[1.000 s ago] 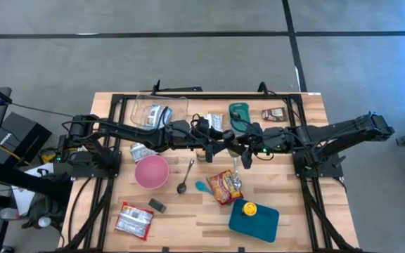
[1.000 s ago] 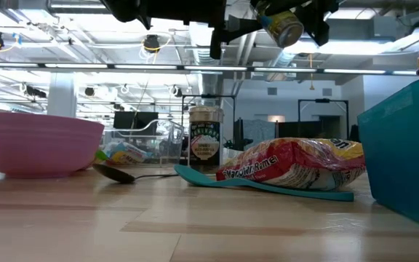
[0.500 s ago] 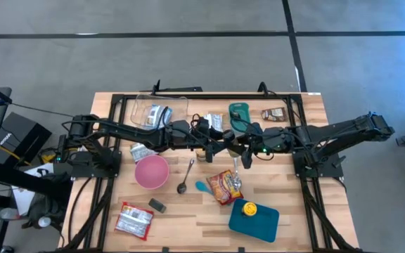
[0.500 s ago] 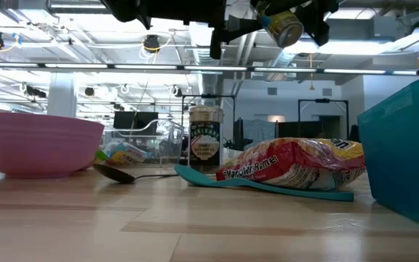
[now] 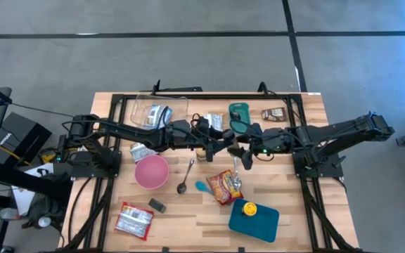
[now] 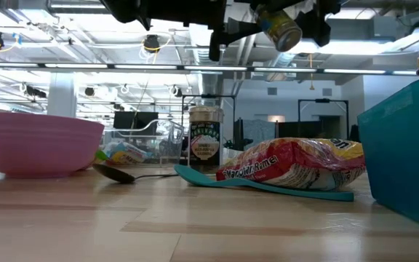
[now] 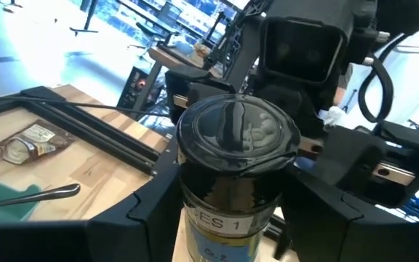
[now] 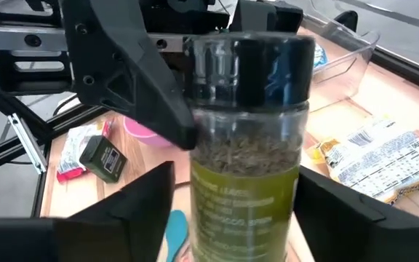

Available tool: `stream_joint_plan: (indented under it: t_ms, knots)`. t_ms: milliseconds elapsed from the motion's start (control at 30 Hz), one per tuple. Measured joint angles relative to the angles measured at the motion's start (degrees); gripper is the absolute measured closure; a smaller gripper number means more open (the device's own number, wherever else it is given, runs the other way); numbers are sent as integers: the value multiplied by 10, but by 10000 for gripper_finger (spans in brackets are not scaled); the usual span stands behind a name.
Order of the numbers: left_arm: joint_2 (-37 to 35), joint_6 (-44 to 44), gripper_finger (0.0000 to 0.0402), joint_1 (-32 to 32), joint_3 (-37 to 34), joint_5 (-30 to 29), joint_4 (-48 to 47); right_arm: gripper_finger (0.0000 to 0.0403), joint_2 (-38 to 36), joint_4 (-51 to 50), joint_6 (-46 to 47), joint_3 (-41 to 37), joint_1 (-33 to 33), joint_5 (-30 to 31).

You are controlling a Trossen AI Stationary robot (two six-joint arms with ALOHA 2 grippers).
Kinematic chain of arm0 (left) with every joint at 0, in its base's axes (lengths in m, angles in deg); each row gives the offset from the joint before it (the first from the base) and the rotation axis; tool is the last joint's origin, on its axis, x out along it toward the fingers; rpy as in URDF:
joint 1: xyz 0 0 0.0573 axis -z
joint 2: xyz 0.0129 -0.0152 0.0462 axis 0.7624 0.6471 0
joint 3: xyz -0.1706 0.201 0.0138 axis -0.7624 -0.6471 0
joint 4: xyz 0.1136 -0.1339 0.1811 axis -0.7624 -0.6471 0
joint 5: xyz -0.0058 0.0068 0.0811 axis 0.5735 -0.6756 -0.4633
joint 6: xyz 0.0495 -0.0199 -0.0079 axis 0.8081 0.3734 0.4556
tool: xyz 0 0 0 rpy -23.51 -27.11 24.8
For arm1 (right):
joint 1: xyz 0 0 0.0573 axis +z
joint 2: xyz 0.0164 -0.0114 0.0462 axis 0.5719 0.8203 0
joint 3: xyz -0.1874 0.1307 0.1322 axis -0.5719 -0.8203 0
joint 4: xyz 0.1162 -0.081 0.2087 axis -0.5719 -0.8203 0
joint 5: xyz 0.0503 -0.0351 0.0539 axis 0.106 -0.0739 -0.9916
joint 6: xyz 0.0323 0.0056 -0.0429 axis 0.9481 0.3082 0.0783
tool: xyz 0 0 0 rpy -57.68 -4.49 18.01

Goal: Pick & Place Food Item
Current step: Put the black seasoning bottle into the blue bin

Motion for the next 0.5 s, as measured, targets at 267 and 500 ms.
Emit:
stream_joint_plan:
  t_ms: [267,500]
  knots:
    - [0,1,207,-1,0,-1,-4,121,-15,-45,0,0,1,-5]
    - [0,20,207,0,0,-11,-41,122,-64,-91,7,0,0,-3]
